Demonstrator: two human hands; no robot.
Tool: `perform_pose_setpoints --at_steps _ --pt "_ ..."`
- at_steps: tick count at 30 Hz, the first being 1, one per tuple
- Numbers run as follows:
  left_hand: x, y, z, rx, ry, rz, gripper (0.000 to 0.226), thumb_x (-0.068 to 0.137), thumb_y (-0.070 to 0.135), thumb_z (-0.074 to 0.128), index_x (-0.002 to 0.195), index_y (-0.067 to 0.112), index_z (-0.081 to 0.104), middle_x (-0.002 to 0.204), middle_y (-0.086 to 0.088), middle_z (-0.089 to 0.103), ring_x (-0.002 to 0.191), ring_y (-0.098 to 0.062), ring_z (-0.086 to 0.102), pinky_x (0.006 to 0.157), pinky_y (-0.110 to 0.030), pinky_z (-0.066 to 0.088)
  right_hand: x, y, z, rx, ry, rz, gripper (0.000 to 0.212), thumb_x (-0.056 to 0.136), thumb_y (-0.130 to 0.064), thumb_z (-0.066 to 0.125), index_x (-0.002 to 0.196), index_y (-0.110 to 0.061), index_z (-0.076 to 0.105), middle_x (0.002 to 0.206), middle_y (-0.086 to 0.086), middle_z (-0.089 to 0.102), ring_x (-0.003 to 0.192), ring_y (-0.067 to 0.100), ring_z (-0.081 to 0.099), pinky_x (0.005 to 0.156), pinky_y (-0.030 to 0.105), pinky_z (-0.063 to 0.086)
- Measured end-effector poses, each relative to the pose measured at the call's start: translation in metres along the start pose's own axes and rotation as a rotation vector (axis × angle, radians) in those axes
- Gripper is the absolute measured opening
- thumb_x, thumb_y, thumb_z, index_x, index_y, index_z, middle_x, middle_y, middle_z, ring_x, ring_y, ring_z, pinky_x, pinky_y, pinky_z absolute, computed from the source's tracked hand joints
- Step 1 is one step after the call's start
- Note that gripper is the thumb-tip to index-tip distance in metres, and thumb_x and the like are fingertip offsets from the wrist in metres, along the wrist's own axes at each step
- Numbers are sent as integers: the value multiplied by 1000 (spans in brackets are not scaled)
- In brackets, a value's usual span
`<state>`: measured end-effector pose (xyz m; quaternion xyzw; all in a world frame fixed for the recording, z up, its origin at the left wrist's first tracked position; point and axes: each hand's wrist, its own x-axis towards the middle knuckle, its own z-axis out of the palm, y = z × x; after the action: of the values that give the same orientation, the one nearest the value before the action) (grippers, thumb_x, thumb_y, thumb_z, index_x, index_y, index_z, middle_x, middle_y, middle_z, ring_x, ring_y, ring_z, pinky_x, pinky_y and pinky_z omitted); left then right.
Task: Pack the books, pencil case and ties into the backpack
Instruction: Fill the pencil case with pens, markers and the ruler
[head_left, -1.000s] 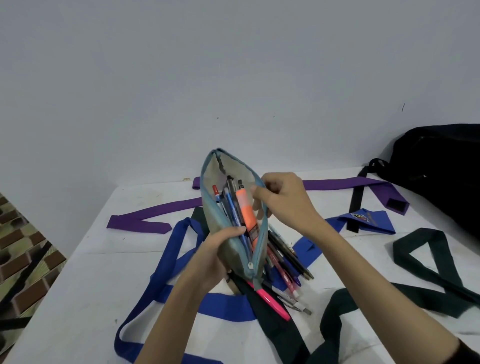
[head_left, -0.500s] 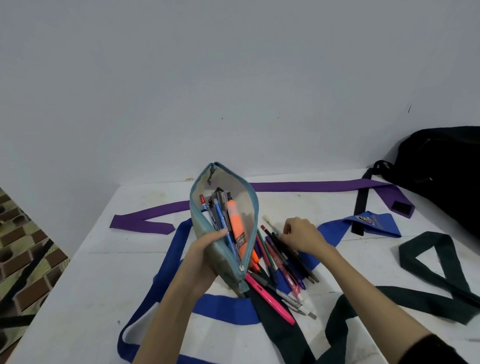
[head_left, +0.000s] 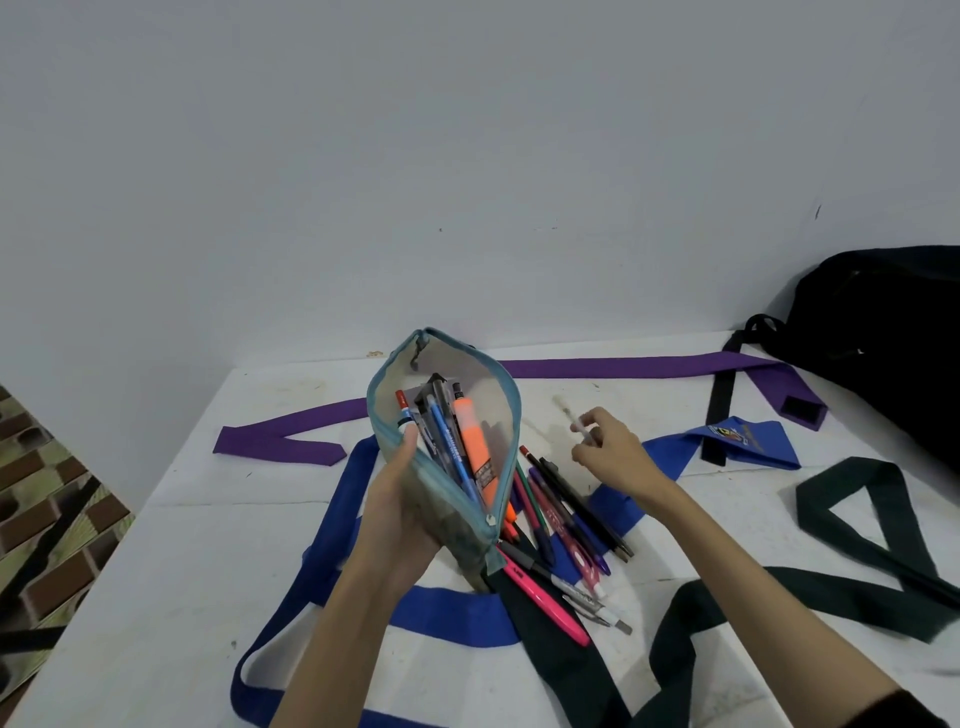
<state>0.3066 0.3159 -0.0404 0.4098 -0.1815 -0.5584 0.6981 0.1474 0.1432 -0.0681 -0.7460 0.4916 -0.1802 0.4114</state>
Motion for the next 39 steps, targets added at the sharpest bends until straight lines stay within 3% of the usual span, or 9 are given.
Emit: perform_pose_setpoints --at_steps 4,12,17,19,22,27,32,36,39 --pt "1 -1 3 15 16 2 37 88 41 44 105 24 72 116 -15 67 105 -31 64 92 -47 49 -8 3 5 -340 -185 23 23 87 -31 66 89 -11 55 75 -1 54 65 9 48 54 20 37" --pt "2 -4 3 52 -10 -11 46 72 35 62 114 16 65 113 -17 67 103 -32 63 91 -47 50 -9 2 10 -305 -122 86 22 90 -26 62 85 -7 53 74 4 56 65 14 50 59 25 41" --pt "1 -5 2 110 -21 -38 68 51 31 72 114 7 61 103 -14 69 95 -27 66 80 -41 55 -22 -39 -26 104 188 -61 14 97 -20 50 89 -9 48 73 8 66 50 3 49 47 18 32" --pt "2 -7 3 110 -13 -41 59 50 29 72 105 8 66 102 -15 67 96 -29 64 87 -45 52 -34 -69 -45 372 298 -163 13 98 -18 47 87 -10 48 67 10 66 39 0 44 44 16 29" --pt "3 -9 9 96 7 -48 41 54 21 70 93 9 69 99 -16 66 97 -31 61 94 -49 46 -56 -108 -59 597 260 -273 16 99 -18 47 84 -11 46 66 11 68 33 7 32 34 19 23" --pt "0 -15 25 25 -12 -86 40 73 18 63 110 4 63 107 -18 67 96 -30 65 91 -45 48 -66 -125 -27 351 -67 -281 13 98 -20 48 89 -11 52 73 5 73 39 19 45 38 27 38" --pt "-5 -16 29 5 -33 -53 42 73 17 64 115 10 62 111 -16 68 97 -28 67 85 -43 49 -57 -113 -9 -152 -72 -355 29 95 -27 50 96 -1 60 81 16 70 48 18 54 64 41 55" --pt "-7 -15 26 29 -3 -54 39 70 18 65 109 10 65 106 -16 70 92 -28 69 83 -42 51 -57 -120 -11 23 -35 -384 20 97 -18 49 78 -11 51 77 13 72 30 7 48 40 22 43" --pt "-7 -15 28 31 -8 -59 37 70 17 66 107 10 66 106 -16 70 93 -28 69 84 -42 50 -54 -123 -11 27 22 -384 22 97 -21 48 78 -9 50 77 15 71 34 9 49 46 25 43"
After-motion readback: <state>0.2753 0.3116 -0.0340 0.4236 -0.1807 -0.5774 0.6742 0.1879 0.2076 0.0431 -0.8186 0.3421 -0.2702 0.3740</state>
